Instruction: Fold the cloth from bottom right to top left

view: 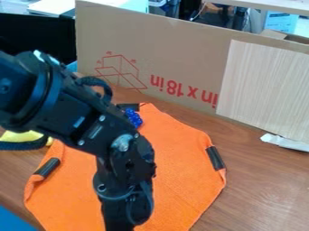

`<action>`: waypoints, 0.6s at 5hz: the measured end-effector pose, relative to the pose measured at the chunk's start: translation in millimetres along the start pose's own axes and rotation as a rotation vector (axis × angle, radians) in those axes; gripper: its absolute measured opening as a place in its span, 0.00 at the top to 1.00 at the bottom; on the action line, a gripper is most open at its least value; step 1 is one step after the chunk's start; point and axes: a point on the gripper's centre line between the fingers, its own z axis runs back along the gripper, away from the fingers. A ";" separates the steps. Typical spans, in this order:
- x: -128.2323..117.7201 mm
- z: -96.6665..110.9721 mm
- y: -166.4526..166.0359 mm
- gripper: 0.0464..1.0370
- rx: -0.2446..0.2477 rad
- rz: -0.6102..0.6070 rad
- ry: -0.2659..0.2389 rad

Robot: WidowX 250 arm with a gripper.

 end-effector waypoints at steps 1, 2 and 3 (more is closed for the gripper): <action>2.2 -14.7 1.7 0.04 0.008 0.016 0.017; 6.5 -29.1 6.9 0.05 -0.002 0.025 0.055; 4.8 -38.6 11.4 0.15 0.013 0.040 0.093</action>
